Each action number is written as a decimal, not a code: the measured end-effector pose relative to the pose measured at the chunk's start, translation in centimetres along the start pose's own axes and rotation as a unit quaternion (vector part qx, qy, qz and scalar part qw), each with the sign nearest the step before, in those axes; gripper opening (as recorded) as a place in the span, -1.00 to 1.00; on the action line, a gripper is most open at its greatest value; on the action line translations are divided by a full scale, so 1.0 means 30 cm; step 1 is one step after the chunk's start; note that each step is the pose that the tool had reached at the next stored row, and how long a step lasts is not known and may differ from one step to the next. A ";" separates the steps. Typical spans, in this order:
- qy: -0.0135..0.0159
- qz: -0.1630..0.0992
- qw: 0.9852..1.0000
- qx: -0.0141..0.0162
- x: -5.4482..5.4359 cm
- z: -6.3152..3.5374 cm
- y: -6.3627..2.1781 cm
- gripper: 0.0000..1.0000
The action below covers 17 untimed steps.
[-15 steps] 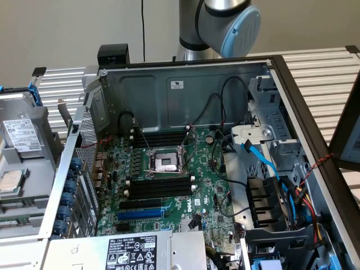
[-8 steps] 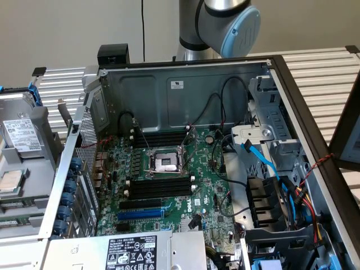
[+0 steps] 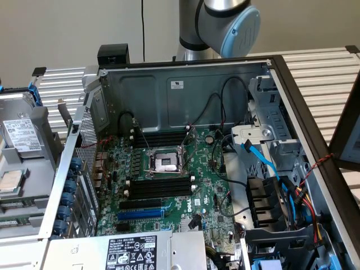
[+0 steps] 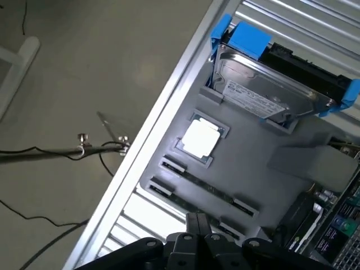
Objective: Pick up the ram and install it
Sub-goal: 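Pick up the ram and move it above insertion slot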
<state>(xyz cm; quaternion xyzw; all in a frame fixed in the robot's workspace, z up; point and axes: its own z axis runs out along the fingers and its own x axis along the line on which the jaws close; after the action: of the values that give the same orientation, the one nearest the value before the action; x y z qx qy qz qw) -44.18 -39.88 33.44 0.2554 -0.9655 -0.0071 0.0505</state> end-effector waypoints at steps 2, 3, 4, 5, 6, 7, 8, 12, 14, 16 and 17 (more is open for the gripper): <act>0.001 -0.018 1.000 0.002 -0.001 0.007 0.000 -0.80; 0.001 -0.027 1.000 0.003 -0.001 0.011 -0.001 -0.80; 0.001 -0.036 0.999 0.003 -0.001 0.014 -0.001 -0.77; 0.002 -0.046 0.999 0.004 -0.002 0.018 -0.001 -0.65; 0.002 -0.054 0.998 0.005 -0.002 0.021 -0.001 -0.65; 0.002 -0.064 0.998 0.006 -0.002 0.025 -0.001 -0.52; 0.003 -0.073 0.997 0.007 -0.003 0.029 -0.001 -0.40; 0.003 -0.098 0.995 0.010 -0.001 0.045 0.000 -0.28; 0.002 -0.101 0.995 0.011 0.003 0.054 0.003 -0.28; 0.002 -0.115 0.993 0.013 0.003 0.060 0.002 -0.28; 0.002 -0.125 0.992 0.014 0.003 0.064 0.002 -0.28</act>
<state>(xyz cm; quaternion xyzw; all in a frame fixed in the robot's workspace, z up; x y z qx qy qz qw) -44.47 -39.88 31.55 0.3743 -0.9261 0.0006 0.0479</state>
